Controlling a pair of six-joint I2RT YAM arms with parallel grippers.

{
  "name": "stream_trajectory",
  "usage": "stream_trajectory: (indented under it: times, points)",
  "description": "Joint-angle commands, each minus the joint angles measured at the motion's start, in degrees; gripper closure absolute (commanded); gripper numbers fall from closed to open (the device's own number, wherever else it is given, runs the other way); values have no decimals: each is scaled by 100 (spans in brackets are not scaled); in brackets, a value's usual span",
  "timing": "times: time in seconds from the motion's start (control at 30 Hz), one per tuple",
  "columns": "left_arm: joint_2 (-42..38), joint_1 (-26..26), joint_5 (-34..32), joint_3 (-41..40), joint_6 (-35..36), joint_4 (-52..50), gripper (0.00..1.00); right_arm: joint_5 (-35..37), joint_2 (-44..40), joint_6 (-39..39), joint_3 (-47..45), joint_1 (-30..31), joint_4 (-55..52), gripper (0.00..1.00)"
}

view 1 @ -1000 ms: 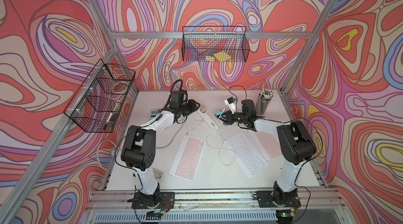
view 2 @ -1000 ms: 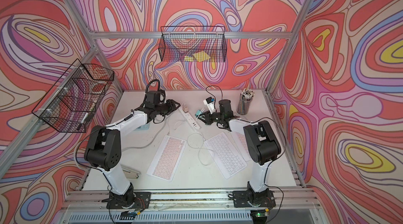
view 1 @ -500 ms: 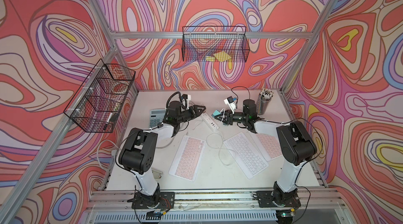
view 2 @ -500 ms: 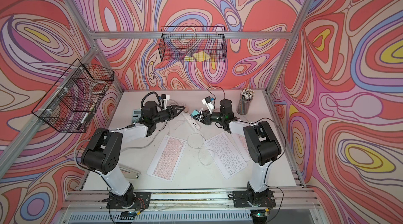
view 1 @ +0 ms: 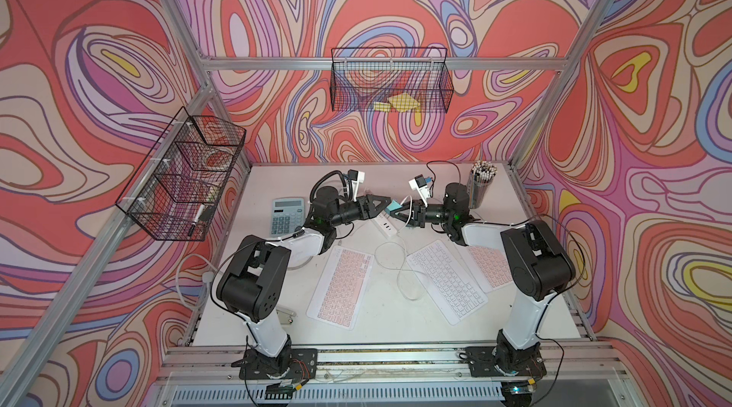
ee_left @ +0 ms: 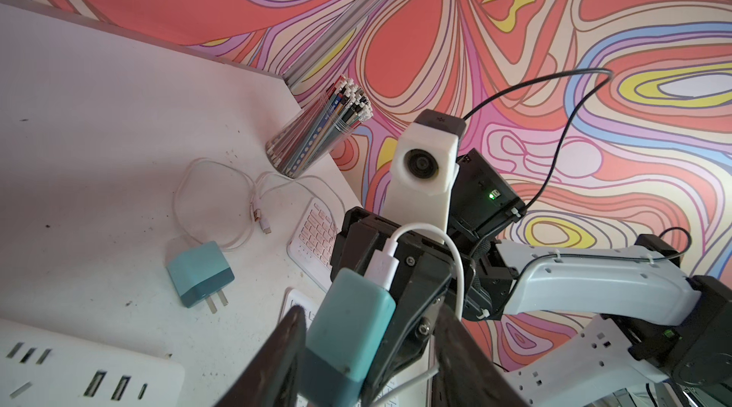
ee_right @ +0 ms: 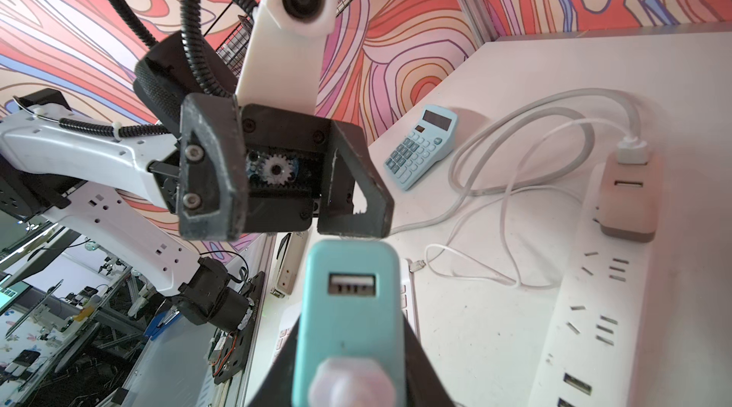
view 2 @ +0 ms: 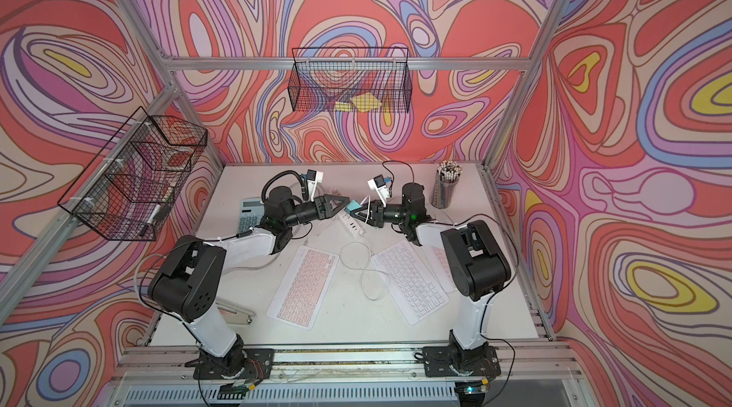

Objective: Unplug the wireless keyboard
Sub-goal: Remove the power cord from the plug.

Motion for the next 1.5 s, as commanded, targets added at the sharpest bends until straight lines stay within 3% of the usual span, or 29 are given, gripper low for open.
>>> stream_trajectory:
  times: [0.0, 0.1, 0.33, 0.47, 0.73, 1.1, 1.17, 1.23, 1.37, 1.47]
  points:
    - [36, -70, 131, 156, 95, 183, 46, -216, 103, 554, -83, 15, 864, 94]
    - [77, -87, 140, 220, 192, -7, 46, -329, 308, 1267, -132, 15, 1820, 94]
    - [165, -97, 227, 199, -94, 571, 47, -463, 1021, 3076, -3, 15, 4010, 95]
    - [346, -134, 431, 288, -363, 966, 50, -522, 1082, 3165, 35, 24, 4030, 95]
    - [249, -365, 463, 576, 442, -335, 56, -522, 1115, 3140, 44, 30, 3887, 96]
    - [416, -360, 574, 653, 135, 0, 94, -608, 1192, 3162, 82, 25, 3821, 92]
    - [377, -360, 555, 648, 182, -68, 100, -493, 1084, 2750, 38, 15, 3232, 85]
    - [276, -367, 490, 651, 349, -299, 100, -291, 824, 1745, 22, 18, 1875, 76]
    - [-40, -361, 200, 740, 1071, -1377, 100, 732, 78, -1185, 432, 15, -2283, 64]
    - [-212, -362, -98, 816, 1501, -2018, 100, 1292, -124, -1908, 615, 15, -3392, 62]
